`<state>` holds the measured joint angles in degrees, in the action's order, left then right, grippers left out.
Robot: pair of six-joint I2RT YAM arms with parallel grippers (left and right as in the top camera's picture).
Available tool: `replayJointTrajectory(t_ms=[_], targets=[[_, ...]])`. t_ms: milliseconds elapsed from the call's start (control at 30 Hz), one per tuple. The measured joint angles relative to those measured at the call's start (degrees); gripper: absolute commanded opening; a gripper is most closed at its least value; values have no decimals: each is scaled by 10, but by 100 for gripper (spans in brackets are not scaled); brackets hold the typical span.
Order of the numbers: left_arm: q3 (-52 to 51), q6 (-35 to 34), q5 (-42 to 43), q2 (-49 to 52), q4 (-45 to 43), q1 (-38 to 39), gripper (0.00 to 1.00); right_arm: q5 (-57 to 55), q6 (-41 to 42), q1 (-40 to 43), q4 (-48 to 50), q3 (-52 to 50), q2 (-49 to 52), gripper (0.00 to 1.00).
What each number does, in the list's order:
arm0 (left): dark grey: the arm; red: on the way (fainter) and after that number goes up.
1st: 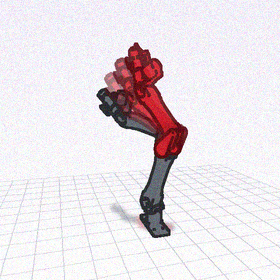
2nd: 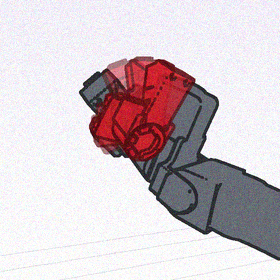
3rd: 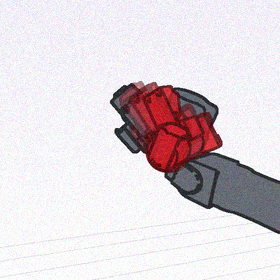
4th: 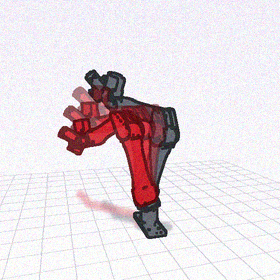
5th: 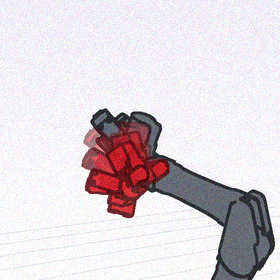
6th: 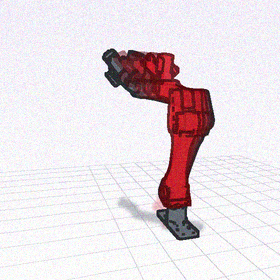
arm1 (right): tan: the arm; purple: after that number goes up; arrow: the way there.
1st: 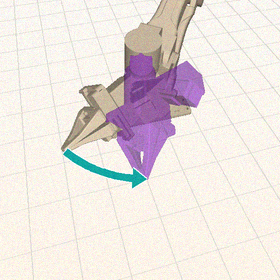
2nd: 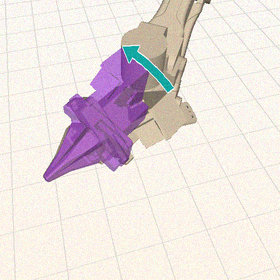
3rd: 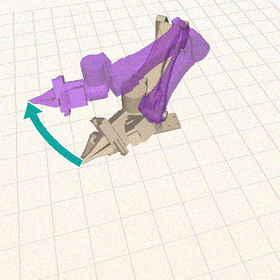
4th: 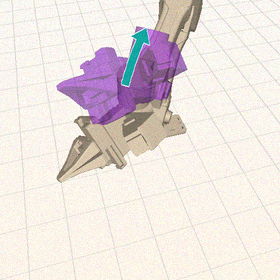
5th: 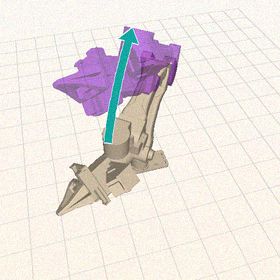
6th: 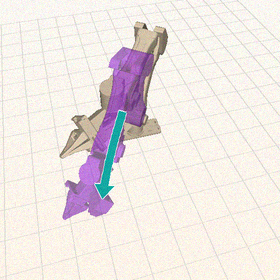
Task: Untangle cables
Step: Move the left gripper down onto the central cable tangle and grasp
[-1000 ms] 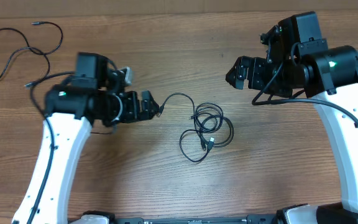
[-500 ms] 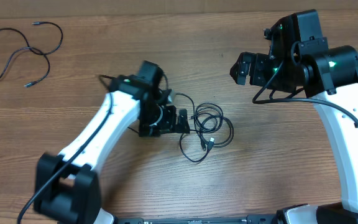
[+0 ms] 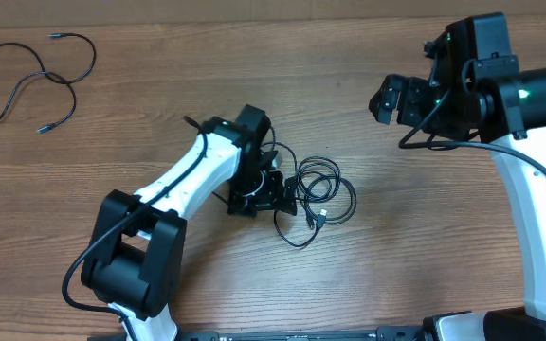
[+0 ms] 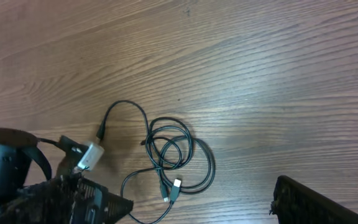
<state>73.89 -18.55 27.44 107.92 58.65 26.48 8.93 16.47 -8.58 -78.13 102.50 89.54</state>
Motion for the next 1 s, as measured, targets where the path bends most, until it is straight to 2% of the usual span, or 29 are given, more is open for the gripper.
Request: replayJointTrajectory(t_ms=[200,767,867,1000], targets=[[0,-21,-22,0,-17,29,65,0,0,2,0,0,0,100],[-21,-40,-101,0,-40,50,46,-4,0,2,8,0,0,100],[-30,-41,-101,0,-51,50,37,-4,0,2,8,0,0,100],[-37,-42,-101,0,-64,50,36,-4,0,2,9,0,0,100]])
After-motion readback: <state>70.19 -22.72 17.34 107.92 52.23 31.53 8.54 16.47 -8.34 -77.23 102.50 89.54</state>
